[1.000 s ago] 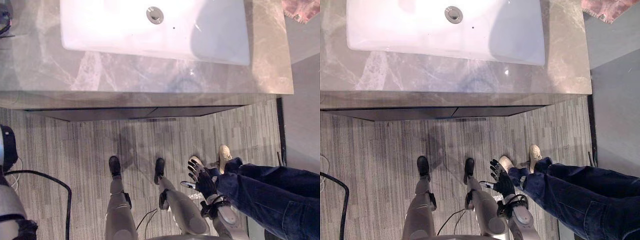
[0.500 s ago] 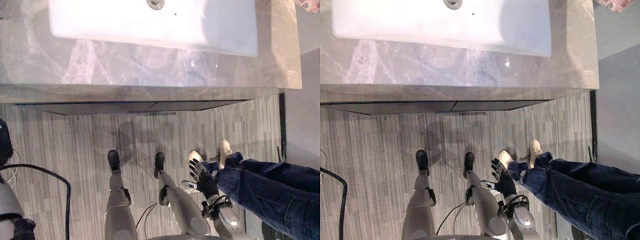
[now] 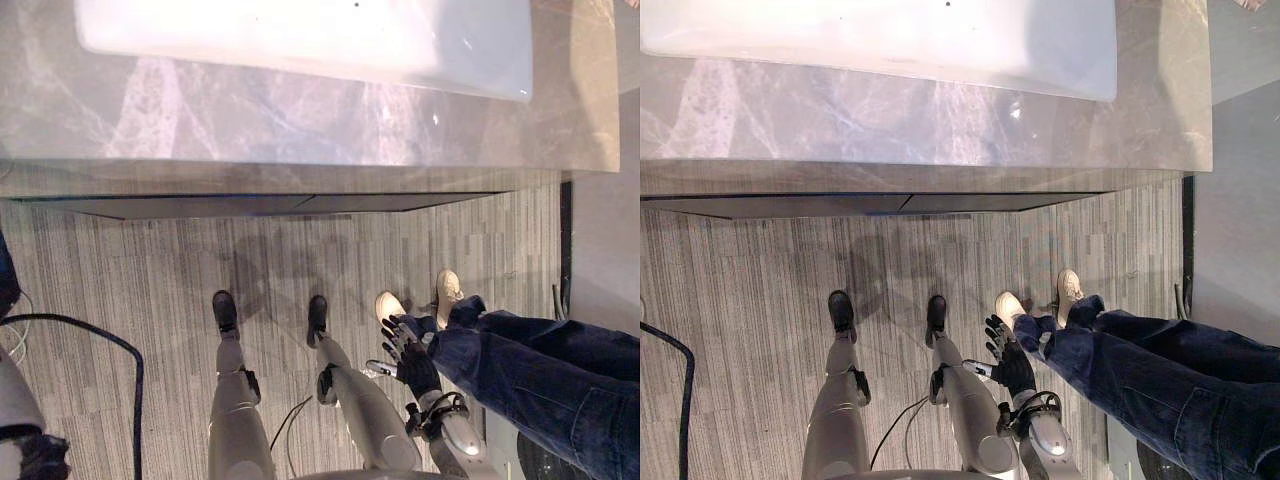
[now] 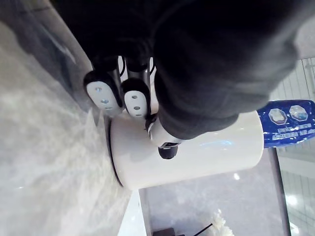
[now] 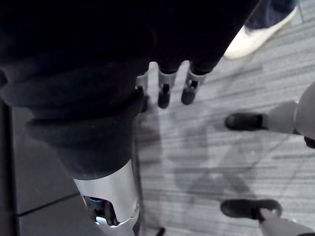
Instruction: Organize washtable
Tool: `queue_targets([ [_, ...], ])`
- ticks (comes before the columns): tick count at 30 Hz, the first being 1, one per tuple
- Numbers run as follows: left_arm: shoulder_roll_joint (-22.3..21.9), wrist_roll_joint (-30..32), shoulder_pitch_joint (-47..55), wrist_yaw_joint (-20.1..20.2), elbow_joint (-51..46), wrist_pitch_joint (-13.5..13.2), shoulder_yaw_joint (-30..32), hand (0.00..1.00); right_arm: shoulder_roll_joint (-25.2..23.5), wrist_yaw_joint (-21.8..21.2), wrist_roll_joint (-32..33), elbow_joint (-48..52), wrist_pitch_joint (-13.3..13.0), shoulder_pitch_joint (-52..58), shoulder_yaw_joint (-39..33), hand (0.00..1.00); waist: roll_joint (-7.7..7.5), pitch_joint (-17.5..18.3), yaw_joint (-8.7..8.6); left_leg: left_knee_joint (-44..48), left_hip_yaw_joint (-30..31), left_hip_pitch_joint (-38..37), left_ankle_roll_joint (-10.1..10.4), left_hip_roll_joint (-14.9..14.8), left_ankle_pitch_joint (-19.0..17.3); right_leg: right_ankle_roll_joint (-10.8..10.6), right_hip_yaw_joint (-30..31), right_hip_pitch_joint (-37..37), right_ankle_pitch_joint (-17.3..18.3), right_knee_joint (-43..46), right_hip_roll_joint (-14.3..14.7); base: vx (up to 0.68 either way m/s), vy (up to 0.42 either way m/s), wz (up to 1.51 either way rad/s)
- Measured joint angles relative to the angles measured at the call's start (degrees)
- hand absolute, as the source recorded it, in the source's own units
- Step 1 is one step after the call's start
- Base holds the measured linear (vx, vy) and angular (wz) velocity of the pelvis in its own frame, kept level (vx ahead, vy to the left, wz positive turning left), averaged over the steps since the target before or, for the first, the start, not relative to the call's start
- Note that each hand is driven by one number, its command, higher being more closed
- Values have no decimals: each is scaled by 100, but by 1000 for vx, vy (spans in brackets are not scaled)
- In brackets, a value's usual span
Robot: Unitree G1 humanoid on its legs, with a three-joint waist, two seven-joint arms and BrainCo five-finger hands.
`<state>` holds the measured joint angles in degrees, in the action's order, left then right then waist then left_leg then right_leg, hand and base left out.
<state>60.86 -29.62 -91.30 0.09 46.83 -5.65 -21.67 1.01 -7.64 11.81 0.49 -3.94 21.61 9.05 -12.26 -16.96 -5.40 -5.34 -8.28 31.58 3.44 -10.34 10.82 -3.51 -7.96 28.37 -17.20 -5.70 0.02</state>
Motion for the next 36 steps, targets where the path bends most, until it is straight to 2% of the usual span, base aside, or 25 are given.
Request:
queue_targets([
  [9,-178,8,28,-18,-27,0,12,100,1,-7,12,93,-17,122,-4,0,6,16,31,3,-2,-2,7,11,67,-2,-5,-6,6,-18,-7,10,81,0],
  [14,-455,5,388,-15,-42,7,16,100,1,-7,9,-83,-13,53,-3,0,20,23,21,4,-10,-230,-37,63,160,33,-55,-232,59,-24,-48,-4,77,4],
  [15,-542,2,620,-15,-106,13,18,100,1,-7,6,-190,-13,23,-4,0,21,30,-8,4,-5,-344,-35,109,158,70,-101,-363,156,-24,-89,-15,41,24],
  [17,-789,-6,1309,-1,-412,19,126,100,6,-7,-19,-458,-6,-22,-7,0,32,184,-20,2,18,-478,-5,306,130,119,-146,-557,612,-22,-274,-11,20,32],
  [19,-894,-6,1844,-11,-639,5,433,100,31,-12,-62,-769,24,-258,-14,0,151,254,-15,1,41,-526,-4,333,131,174,-173,-626,713,-3,-297,1,-6,14],
  [21,-1312,-10,3039,-47,-1127,-37,1071,100,68,-7,-123,-1202,67,-552,-80,0,437,402,9,-3,112,-753,-3,353,132,197,-297,-888,752,0,-283,-1,-11,18],
  [22,-1580,-12,3627,-84,-1466,-77,1336,0,64,-2,-132,-1284,69,-590,-155,0,558,473,18,-7,172,-862,-3,362,131,193,-350,-1034,787,0,-286,19,-15,34],
  [24,-2408,-23,4953,-162,-2393,-232,1723,0,75,12,-208,-1400,75,-652,-323,0,808,652,143,-15,311,-1102,38,394,98,185,-496,-1348,913,1,-305,32,-15,36],
  [25,-2656,-52,5275,-164,-2614,-254,1741,0,82,13,-244,-1450,75,-685,-373,0,869,712,200,-15,354,-1148,46,400,92,193,-540,-1415,941,0,-308,42,-17,34],
  [27,-3579,-120,6541,-158,-3490,-486,1754,0,182,25,-346,-1718,116,-943,-372,0,1044,938,404,-17,519,-1308,52,432,87,160,-685,-1670,1064,1,-321,42,-16,42],
  [29,-4170,-119,7377,-148,-3958,-488,1693,0,196,47,-351,-1787,179,-1127,-377,0,1148,1044,507,-24,622,-1483,64,446,66,202,-847,-1917,1160,0,-344,22,-9,44],
  [30,-4435,-118,7931,-125,-3955,-405,1626,0,206,81,-352,-1845,181,-1261,-377,0,1206,1123,594,-41,673,-1603,79,464,27,180,-930,-2082,1208,0,-370,11,-3,38],
  [35,-5070,-131,9820,-10,-3917,-111,1539,0,169,151,-352,-2085,165,-1382,-424,0,1277,1304,674,-46,970,-1867,13,624,-21,90,-1286,-2530,1324,-1,-479,9,34,42],
  [36,-5170,-131,10177,30,-3883,-82,1551,0,165,170,-383,-2222,164,-1311,-504,0,1272,1312,772,-47,1041,-1994,2,683,-28,56,-1434,-2724,1360,-1,-523,16,46,50],
])
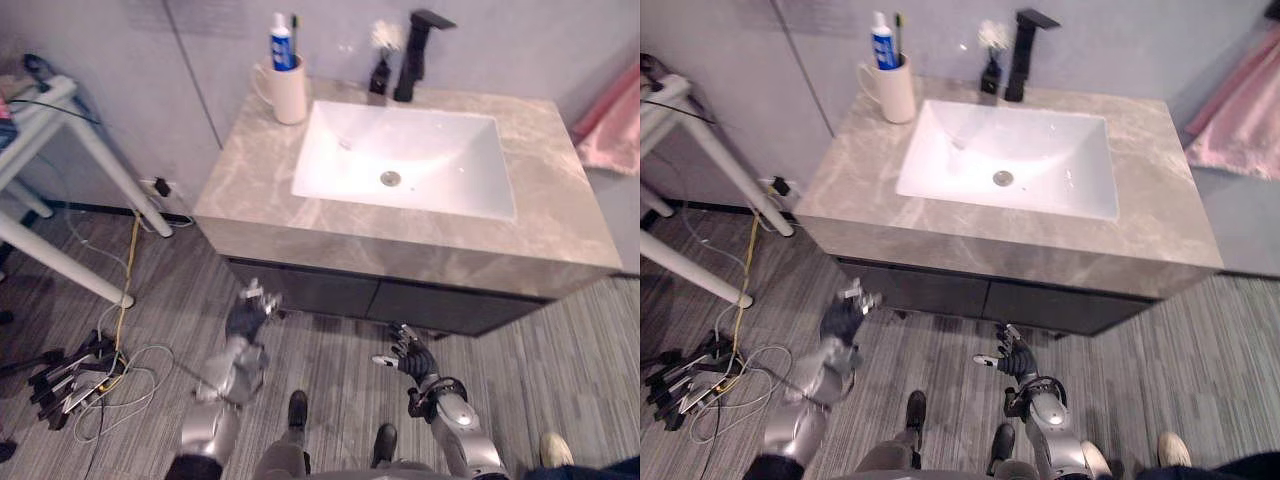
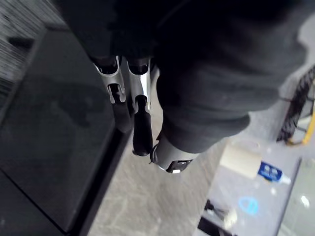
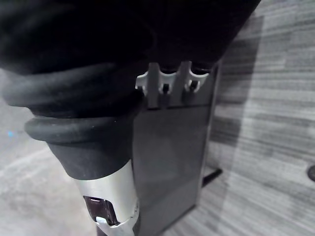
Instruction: Organize washtable
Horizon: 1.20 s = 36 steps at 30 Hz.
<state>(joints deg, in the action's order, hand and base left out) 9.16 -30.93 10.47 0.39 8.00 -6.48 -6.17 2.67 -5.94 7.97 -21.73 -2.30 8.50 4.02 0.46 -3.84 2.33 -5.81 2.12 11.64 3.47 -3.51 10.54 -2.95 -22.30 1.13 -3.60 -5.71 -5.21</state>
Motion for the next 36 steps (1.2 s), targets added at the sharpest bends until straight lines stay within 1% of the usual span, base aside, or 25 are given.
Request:
queue_targets([
  [2,-66,-1,280,96,146,2,26,0,-2,1,-105,-113,-1,120,-95,0,6,52,92,-1,108,-106,-23,76,-15,-43,-129,-171,45,0,-58,16,56,46],
  [3,-148,-1,543,127,350,25,69,0,7,11,-174,-247,-5,295,-178,0,10,158,165,-1,224,-164,-44,153,-30,-89,-238,-275,83,-1,-106,13,60,45],
  [5,-238,16,783,209,580,72,145,0,-2,38,-184,-463,-30,385,-293,0,9,208,167,-2,295,-223,-48,213,-33,-122,-349,-387,117,-1,-146,22,50,42],
  [7,-240,265,912,308,1173,92,145,0,-4,113,-185,-891,-111,381,-465,0,13,227,170,-2,328,-290,-57,260,-39,-153,-413,-490,139,0,-180,6,55,23],
  [9,-254,786,949,357,2235,97,124,0,-6,239,-180,-1516,-173,322,-639,0,-16,255,171,-3,266,-365,-83,269,-56,-173,-374,-537,154,0,-198,-8,37,-7],
  [11,-332,1096,857,418,3031,84,246,0,-9,304,-177,-2002,-241,331,-689,0,-53,301,162,-4,234,-395,-100,259,-68,-177,-328,-551,157,0,-197,1,9,-6],
  [12,-327,1323,665,367,3439,-39,396,0,-45,364,-175,-2349,-270,329,-827,0,-54,306,174,-4,233,-435,-99,260,-68,-177,-323,-598,157,1,-194,0,0,0],
  [14,-339,1525,295,193,4080,-85,491,0,-54,463,-166,-2720,-276,349,-934,0,-39,336,156,-5,171,-493,-106,247,-73,-178,-254,-614,158,0,-195,-12,1,-20],
  [17,-358,1657,122,-42,4478,-127,647,0,-36,505,-115,-2929,-349,395,-1171,0,-74,311,119,-6,-189,-650,-185,184,-133,-178,80,-591,158,1,-198,0,11,-57],
  [19,-360,1653,112,-101,4585,-150,677,0,-54,541,-52,-3015,-359,428,-1272,0,-80,301,29,-6,-430,-730,-187,149,-184,-178,330,-532,158,19,-211,7,12,-76],
  [20,-359,1644,77,-168,4646,-157,693,0,-50,591,-50,-3027,-367,386,-1319,0,-77,280,-8,-6,-668,-739,-192,130,-206,-179,570,-292,158,238,-216,-4,31,-104],
  [22,-345,1593,23,-202,4685,-162,719,0,-56,632,-49,-3077,-364,264,-1310,0,-112,192,-4,-5,-1110,-726,-220,46,-237,-199,1000,113,172,547,-272,-8,32,-124],
  [24,-339,1578,-114,-205,4791,-161,791,0,-88,707,-77,-3062,-363,162,-1308,0,-145,48,-16,-1,-1591,-715,-234,-25,-273,-200,1115,366,171,544,-279,-15,35,-124],
  [25,-319,1580,-205,-208,4869,-160,814,0,-123,732,-129,-3017,-350,145,-1305,0,-242,-10,-37,39,-1945,-682,-255,-17,-283,-227,1101,524,194,458,-318,-35,40,-142],
  [26,-353,1596,-246,-217,4937,-145,804,0,-125,755,-190,-2970,-341,141,-1292,0,-156,50,-108,36,-2354,-543,-370,-214,-337,-186,846,642,455,395,-298,-65,30,-144],
  [27,-365,1597,-255,-219,4979,-138,808,0,-95,771,-194,-2967,-343,95,-1261,0,-62,5,-137,7,-2538,-500,-400,-343,-349,-37,555,778,451,635,-304,-56,5,-152],
  [28,-360,1562,-265,-211,5007,-117,814,0,-87,843,-192,-2976,-337,10,-1246,0,-87,-2,-192,75,-2883,-488,-434,-563,-326,276,-181,1134,636,1868,-456,20,10,-127],
  [29,-332,1552,-275,-203,4986,-95,828,0,-123,869,-192,-3037,-342,41,-1249,0,-174,-13,-230,278,-3096,-483,-461,-586,-389,420,-620,1166,785,2707,-721,67,30,-161],
  [30,-265,1505,-277,-183,4832,-86,948,0,-163,873,-206,-3174,-337,56,-1230,0,-505,-13,-215,753,-3493,-452,-405,-480,-701,324,-909,1214,820,3090,-1084,47,5,-148],
  [31,-227,1500,-309,-179,4808,-87,1061,0,-161,867,-224,-3227,-331,17,-1175,0,-625,-13,-131,1000,-3735,-431,-449,-468,-870,349,-919,1372,829,3105,-1103,-91,-1,-209],
  [32,-428,1429,-299,-194,4855,-43,1159,0,56,842,-344,-3251,-347,-78,-1074,0,-368,6,-61,907,-3985,-401,-503,-539,-959,408,-868,1174,789,2349,-815,-142,-27,-204],
  [33,-516,1371,-284,-182,4845,-45,1154,0,201,848,-418,-3345,-309,-192,-1090,0,-292,6,-124,801,-4348,-448,-519,-540,-941,595,-1352,1159,1177,2905,-1000,-142,9,-187],
  [34,-554,1340,-291,-184,4814,-74,1123,0,263,849,-426,-3463,-241,-214,-1061,0,-238,-10,-146,791,-4520,-433,-522,-505,-943,512,-1740,950,1451,3283,-1178,-63,-41,-126],
  [35,-516,1271,-332,-184,4806,-81,1120,0,234,847,-476,-3603,-194,-249,-1030,0,-295,-27,-145,795,-4676,-434,-517,-421,-944,-46,-1776,489,1596,2438,-1026,-79,-86,-98],
  [36,-574,1159,-454,-181,4879,-25,1084,0,286,833,-524,-3578,-147,-307,-1048,0,-119,-159,-166,758,-4786,-405,-450,-560,-895,-3,-1684,394,1086,1668,-622,-77,-111,-76],
])
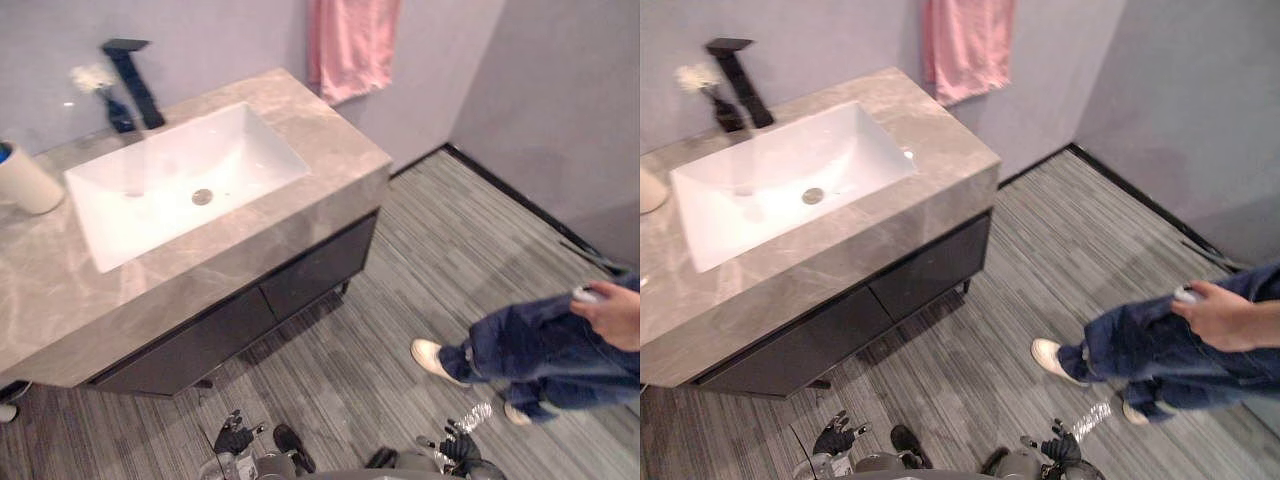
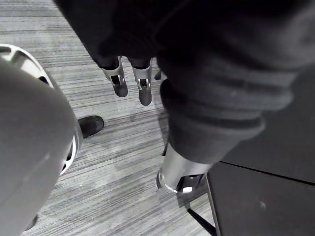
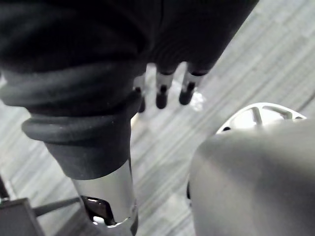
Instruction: Organize washtable
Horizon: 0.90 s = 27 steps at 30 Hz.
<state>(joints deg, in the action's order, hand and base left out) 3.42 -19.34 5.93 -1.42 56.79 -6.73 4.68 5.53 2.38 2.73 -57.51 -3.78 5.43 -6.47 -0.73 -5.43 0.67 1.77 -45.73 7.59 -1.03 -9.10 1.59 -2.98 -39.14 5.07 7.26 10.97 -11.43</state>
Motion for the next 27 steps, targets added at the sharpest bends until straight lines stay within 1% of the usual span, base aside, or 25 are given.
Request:
queue_targets([
  [1,-23,-39,27,12,-4,-2,-17,0,9,-1,-30,17,-12,9,17,0,23,13,30,1,-6,-17,20,-8,51,19,51,-98,-150,-378,170,-96,-87,-59],
  [2,-67,-116,45,8,-4,-19,-15,0,-3,3,-63,-9,6,5,-4,0,49,19,39,-66,-21,-55,101,-47,116,11,119,-212,-319,-744,352,-55,-33,-33],
  [3,-42,-158,48,0,-5,-17,-15,0,-24,5,-60,-9,5,13,-13,0,46,19,24,-92,-16,-108,120,-54,131,26,122,-278,-344,-824,402,-44,-28,-16],
  [5,-13,-227,54,4,-5,-12,-21,0,-75,3,-51,-5,2,47,-24,0,-22,35,31,-135,24,-215,156,-56,169,64,95,-412,-373,-938,459,-39,7,9],
  [9,49,-250,55,11,1,8,-20,0,-337,15,192,2,-14,60,-73,0,-93,63,26,-190,177,-253,145,-3,217,75,-30,-610,-446,-1125,519,24,33,18],
  [11,58,-250,56,9,7,23,-14,0,-351,8,198,8,-15,58,-80,0,-101,50,27,-191,203,-323,145,28,216,83,-26,-697,-452,-1144,530,72,53,5],
  [13,103,-253,55,7,30,50,-11,0,-396,15,250,4,-17,56,-79,0,-168,8,30,-141,314,-452,149,49,213,83,88,-809,-452,-1216,522,40,50,-12],
  [14,164,-270,48,1,27,69,-1,0,-444,11,316,4,-30,19,-42,0,-261,-30,53,93,594,-443,187,0,183,87,236,-833,-454,-1241,502,27,-5,-57],
  [15,228,-281,53,-4,24,72,5,0,-486,7,368,-11,-46,-60,-17,0,-344,-124,82,528,1177,-378,237,-104,75,108,515,-827,-467,-1223,484,40,-22,-95],
  [16,244,-340,57,-3,-1,69,73,0,-504,8,373,2,-84,-94,29,0,-374,-173,130,1049,1812,-195,188,-202,-89,160,808,-818,-501,-1209,495,57,4,-109],
  [17,242,-368,32,-8,-3,64,110,0,-498,8,369,11,-109,-105,64,0,-380,-219,196,1320,2369,-9,256,-202,-390,192,1011,-798,-522,-1210,493,7,121,-178],
  [18,137,-377,29,-9,-32,55,220,0,-389,-14,319,-59,-138,-195,73,0,-265,-279,400,1475,4096,75,553,151,-933,232,1625,-658,-584,-1156,542,-21,254,-203],
  [19,59,-377,20,-10,-31,59,230,0,-302,-19,274,-139,-140,-267,78,0,-96,-323,447,1487,4888,61,683,315,-1050,227,1937,-621,-615,-1124,663,-50,287,-208],
  [20,21,-377,21,-5,-26,63,218,0,-253,-24,212,-167,-149,-296,72,0,-8,-342,453,1481,5264,67,685,373,-1173,226,2140,-587,-614,-1097,743,-51,287,-198],
  [21,1,-392,15,-1,-52,57,228,0,-207,-33,110,-228,-131,-384,74,0,-39,-355,482,1552,5907,30,679,479,-1491,246,2755,-428,-609,-1091,830,-35,196,-151],
  [22,15,-407,14,1,-62,54,232,0,-208,-38,97,-229,-132,-391,75,0,-73,-356,488,1552,6026,12,718,554,-1533,246,2895,-378,-611,-1094,835,-17,208,-177],
  [23,46,-423,-8,5,-99,39,258,0,-221,-44,8,-232,-133,-411,84,0,-139,-341,484,1544,6493,-54,768,728,-1684,244,3418,-228,-654,-1129,851,27,179,-142],
  [24,72,-442,-8,3,-114,-25,275,0,-208,-47,-165,-247,-124,-431,69,0,-307,-347,434,1584,6665,-116,579,943,-1867,166,4066,-23,-748,-1174,891,40,169,-145],
  [25,104,-458,-7,-1,-103,-28,294,0,-215,-56,-227,-255,-120,-432,65,0,-341,-393,400,1654,6530,-140,530,964,-1888,194,4268,-22,-897,-1192,938,34,163,-127],
  [26,115,-490,33,-19,-82,-11,462,0,-231,-94,-299,-295,-109,-418,62,0,-357,-418,371,1873,6194,-184,395,945,-1935,93,4526,-44,-1141,-1234,1007,11,232,-176],
  [27,158,-481,209,-47,-1,-2,720,0,-321,-110,-332,-297,-102,-449,60,0,-317,-418,357,2014,5760,-396,341,885,-1989,115,5059,-64,-1372,-1237,1115,9,244,-195],
])
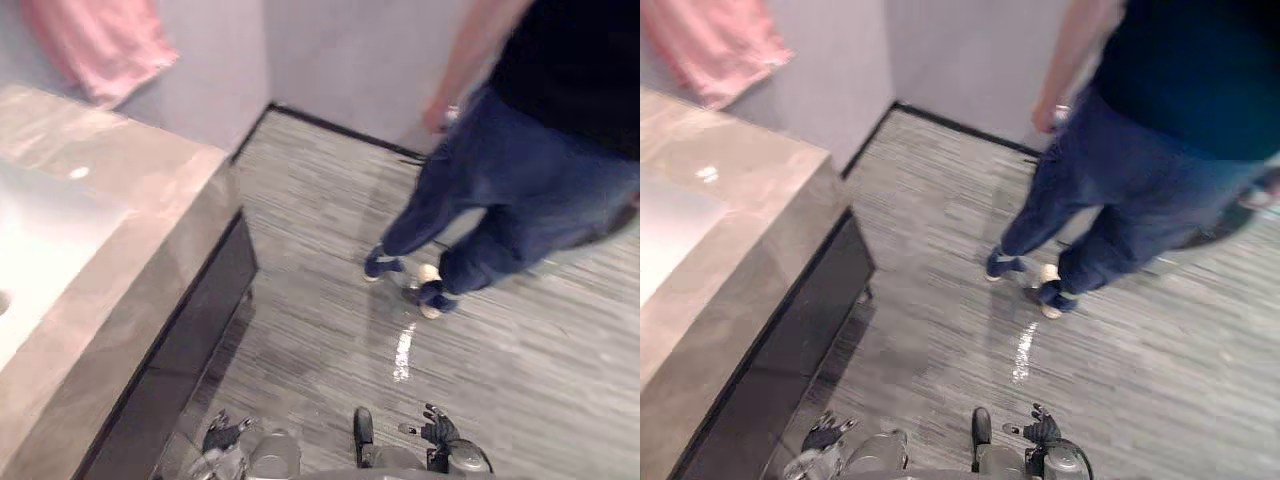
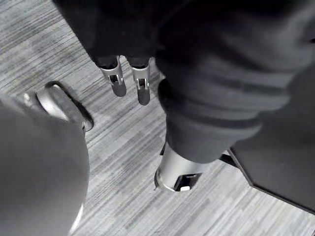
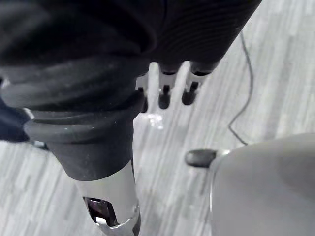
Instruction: Organize washtable
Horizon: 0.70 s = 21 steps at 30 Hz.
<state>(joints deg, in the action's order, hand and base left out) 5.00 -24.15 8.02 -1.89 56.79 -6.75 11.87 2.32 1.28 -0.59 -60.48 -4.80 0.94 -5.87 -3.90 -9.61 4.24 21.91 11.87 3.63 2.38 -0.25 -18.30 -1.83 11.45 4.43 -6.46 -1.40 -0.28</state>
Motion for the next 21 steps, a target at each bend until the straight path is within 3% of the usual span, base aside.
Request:
queue_targets([
  [3,-20,10,202,-79,34,1,58,0,-22,3,110,-26,-8,30,-41,0,-15,201,-44,-226,-691,-309,-61,35,-32,-84,613,104,-230,-79,3,5,172,-190],
  [4,-27,12,182,-80,59,1,83,0,-23,4,182,-55,-7,22,-43,0,-77,249,-46,-238,-805,-355,-75,57,-39,-88,656,130,-311,-113,10,18,116,-138],
  [5,-39,13,175,-80,70,-11,131,0,-38,-6,289,-144,-1,34,-43,0,1,241,-39,-297,-978,-413,-94,109,-30,-67,712,180,-481,-213,18,3,145,-139],
  [6,-58,13,172,-78,119,-10,141,0,-68,-29,327,-176,27,79,-54,0,-44,295,-57,-311,-1131,-476,-102,154,-26,-64,740,188,-557,-266,20,-11,128,-130],
  [8,-95,13,172,-83,206,-5,177,0,-74,-48,340,-180,25,182,-165,0,40,303,-56,-333,-1391,-570,-103,231,-25,-64,753,198,-557,-263,14,-26,82,-106],
  [9,-99,54,193,-76,234,-3,172,0,-75,-54,345,-222,23,220,-261,0,-11,393,-65,-378,-1545,-662,-103,264,-25,-64,770,200,-557,-243,33,-23,60,-91],
  [10,-97,107,209,-73,243,-1,170,0,-76,-58,347,-243,23,256,-283,0,63,406,-103,-410,-1618,-676,-104,275,-25,-64,774,228,-557,-243,39,-9,49,-78],
  [12,-82,312,199,-62,308,2,160,0,-87,-101,405,-289,21,300,-380,0,62,519,-194,-509,-1785,-746,-151,327,2,-65,860,327,-557,-176,73,1,37,-70],
  [15,-20,693,162,-56,545,26,139,0,-94,-160,474,-294,-13,296,-542,0,134,615,-360,-732,-2354,-781,-274,410,75,-100,1294,691,-843,-12,292,-60,49,-123],
  [16,-34,758,81,-61,629,32,148,0,-91,-162,475,-187,-6,293,-614,0,166,614,-371,-781,-2687,-754,-387,406,144,37,1381,896,-1238,40,523,-133,43,-193],
  [17,-75,801,100,-65,637,42,185,0,-92,-156,478,-77,3,292,-664,0,195,616,-332,-681,-2986,-662,-446,344,212,337,1247,1083,-1727,79,736,-210,43,-269],
  [18,-10,844,51,-54,644,57,306,0,-210,-140,480,119,13,251,-704,0,-7,516,-275,-28,-3201,-234,-548,281,128,241,645,1282,-2364,-68,711,-233,2,-228],
  [19,52,923,55,-51,599,53,370,0,-313,-139,497,159,20,286,-861,0,-25,488,-305,-121,-3296,-157,-1058,305,-94,293,171,1243,-2277,-219,588,-293,-26,-226],
  [20,-10,980,53,-67,554,43,436,0,-281,-111,522,226,98,376,-1173,0,99,524,-335,-995,-3841,-360,-1129,114,236,1269,-1784,1317,-703,621,427,-246,-56,-234],
  [21,-218,1009,77,-59,511,83,459,0,-160,-107,525,235,129,388,-1223,0,256,602,-311,-1165,-4566,-482,-1166,25,292,1111,-3111,1249,305,1692,91,-178,-20,-231],
])
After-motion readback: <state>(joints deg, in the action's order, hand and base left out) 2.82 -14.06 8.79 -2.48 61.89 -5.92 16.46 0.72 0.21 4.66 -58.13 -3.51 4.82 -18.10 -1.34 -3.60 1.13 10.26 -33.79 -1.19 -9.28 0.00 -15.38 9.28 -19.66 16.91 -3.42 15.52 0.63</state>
